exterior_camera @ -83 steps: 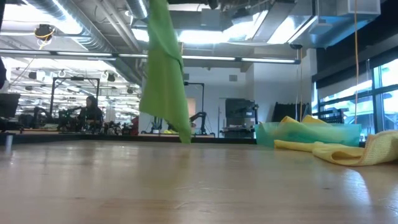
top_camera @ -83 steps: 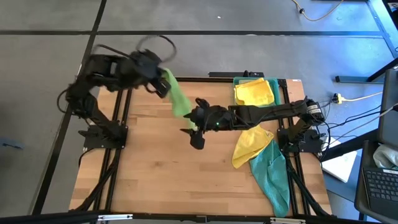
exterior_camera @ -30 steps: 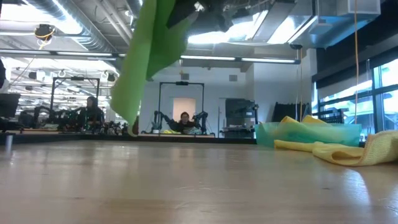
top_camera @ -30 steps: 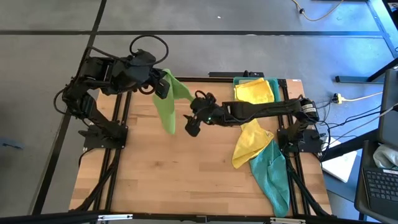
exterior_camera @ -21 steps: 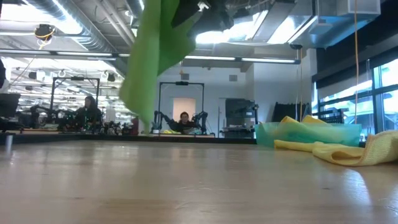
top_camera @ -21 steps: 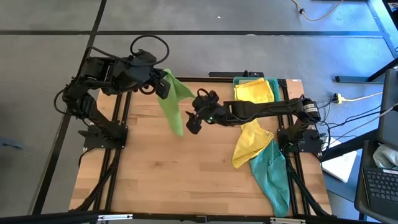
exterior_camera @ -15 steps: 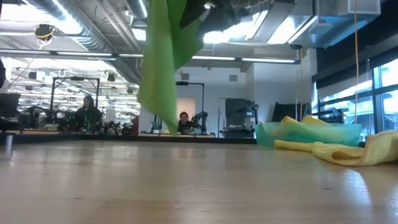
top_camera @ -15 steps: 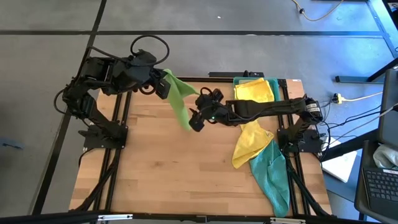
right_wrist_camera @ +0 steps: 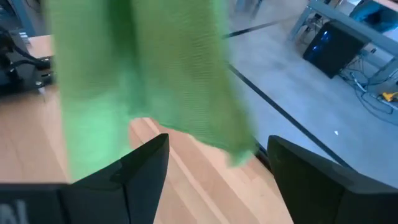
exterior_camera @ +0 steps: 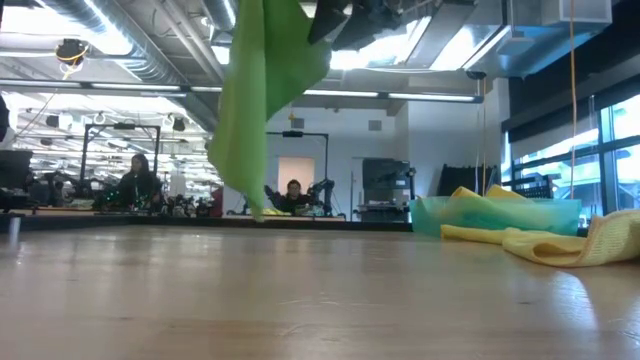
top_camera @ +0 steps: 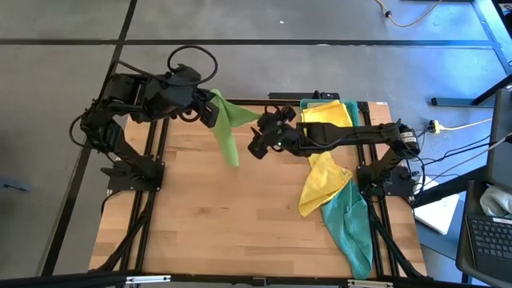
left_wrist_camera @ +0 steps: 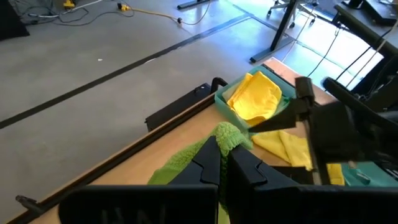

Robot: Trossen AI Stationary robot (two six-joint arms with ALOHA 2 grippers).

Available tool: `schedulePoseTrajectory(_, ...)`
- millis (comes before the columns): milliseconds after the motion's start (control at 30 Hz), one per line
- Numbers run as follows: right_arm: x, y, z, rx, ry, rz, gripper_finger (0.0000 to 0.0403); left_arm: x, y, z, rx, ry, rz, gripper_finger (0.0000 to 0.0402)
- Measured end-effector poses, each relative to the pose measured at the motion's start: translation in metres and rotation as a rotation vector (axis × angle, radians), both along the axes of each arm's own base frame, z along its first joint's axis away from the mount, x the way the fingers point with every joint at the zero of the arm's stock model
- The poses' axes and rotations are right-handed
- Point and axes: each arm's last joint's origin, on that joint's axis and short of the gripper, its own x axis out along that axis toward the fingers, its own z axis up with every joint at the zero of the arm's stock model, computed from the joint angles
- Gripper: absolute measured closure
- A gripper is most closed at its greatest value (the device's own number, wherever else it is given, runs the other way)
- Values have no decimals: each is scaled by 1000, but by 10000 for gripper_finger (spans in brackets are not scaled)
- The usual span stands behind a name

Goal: Fold microfiber towels
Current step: Fold the green microfiber cloth

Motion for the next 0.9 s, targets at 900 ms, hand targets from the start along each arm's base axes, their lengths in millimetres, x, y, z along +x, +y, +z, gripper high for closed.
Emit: schedulePoseTrajectory(900, 7, -11, -28, 194, 35, 160, 258, 0, -4, 0, 3, -6, -4, 402)
